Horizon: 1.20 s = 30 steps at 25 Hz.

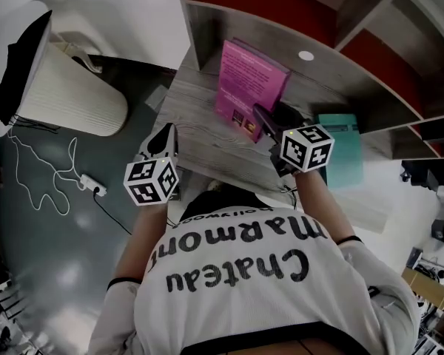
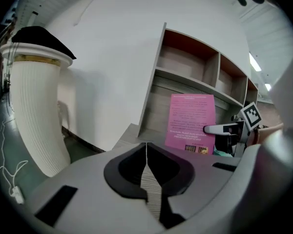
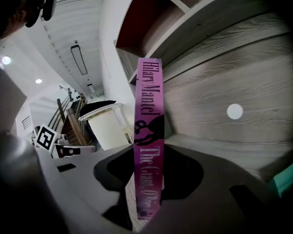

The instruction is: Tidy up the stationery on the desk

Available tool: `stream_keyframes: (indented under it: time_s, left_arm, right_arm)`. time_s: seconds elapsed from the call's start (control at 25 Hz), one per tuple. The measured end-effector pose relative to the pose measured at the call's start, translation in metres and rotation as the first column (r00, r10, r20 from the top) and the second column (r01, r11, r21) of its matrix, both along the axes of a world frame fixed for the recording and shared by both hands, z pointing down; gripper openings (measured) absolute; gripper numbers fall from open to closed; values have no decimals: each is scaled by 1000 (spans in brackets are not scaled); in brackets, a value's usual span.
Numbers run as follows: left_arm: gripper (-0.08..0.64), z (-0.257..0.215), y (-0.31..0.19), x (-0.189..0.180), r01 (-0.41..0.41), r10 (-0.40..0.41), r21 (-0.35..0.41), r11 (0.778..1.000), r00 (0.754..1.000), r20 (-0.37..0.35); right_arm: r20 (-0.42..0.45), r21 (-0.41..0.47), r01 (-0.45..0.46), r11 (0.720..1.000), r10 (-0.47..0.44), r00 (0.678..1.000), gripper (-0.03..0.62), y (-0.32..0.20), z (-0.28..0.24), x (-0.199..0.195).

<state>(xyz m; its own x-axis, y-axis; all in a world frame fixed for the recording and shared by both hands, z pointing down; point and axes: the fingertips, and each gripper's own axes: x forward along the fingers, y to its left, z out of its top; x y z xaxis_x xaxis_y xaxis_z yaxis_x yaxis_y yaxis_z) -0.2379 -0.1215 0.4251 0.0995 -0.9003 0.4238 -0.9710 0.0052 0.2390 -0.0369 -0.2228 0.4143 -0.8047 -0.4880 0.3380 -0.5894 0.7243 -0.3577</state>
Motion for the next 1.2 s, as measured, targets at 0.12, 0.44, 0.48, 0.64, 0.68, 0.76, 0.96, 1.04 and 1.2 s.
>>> stream_keyframes:
  time_s: [0.12,0.44,0.48,0.64,0.68,0.76,0.96,1.04,1.2]
  left_arm:
    - [21,-3,4,-2,36,-36,5,999,999,-20]
    - [21,0,4,-13,43,-43,-5,999,999,-31]
    - [21,0,1,-16,42,-42,-1,999,999,-31]
    - [21,0,-18,-29,2,-2,11,1000,999,-32]
    - [21,2,-23,-33,-12,12,9,1000,999,-37]
    - [21,2,-33,-44,-40,40,7,999,998,-41]
    - [21,0,-59,-78,-124,124,6,992,992,-30]
    - [21,0,-70,-91,-148,148,5,989,988,-35]
    - [21,2,-88,-109,-203,203,10,979,978,-39]
  right_arm:
    - [-9,16,-11,1000,11,1000,144,-7,3,2]
    - [7,41,-50,998,50,999,144,-16,2,-11]
    - [4,44,-51,998,50,999,144,-17,2,-14]
    - [6,44,-90,995,89,996,144,-27,2,-27]
    - [5,40,-110,993,109,994,144,-29,2,-30]
    - [-2,38,-155,987,155,988,144,-33,3,-37]
    - [-23,44,-282,958,283,959,144,-49,5,-53]
    - [-14,32,-332,943,332,943,144,-55,5,-60]
    - [-14,18,-425,905,425,905,144,-63,9,-70]
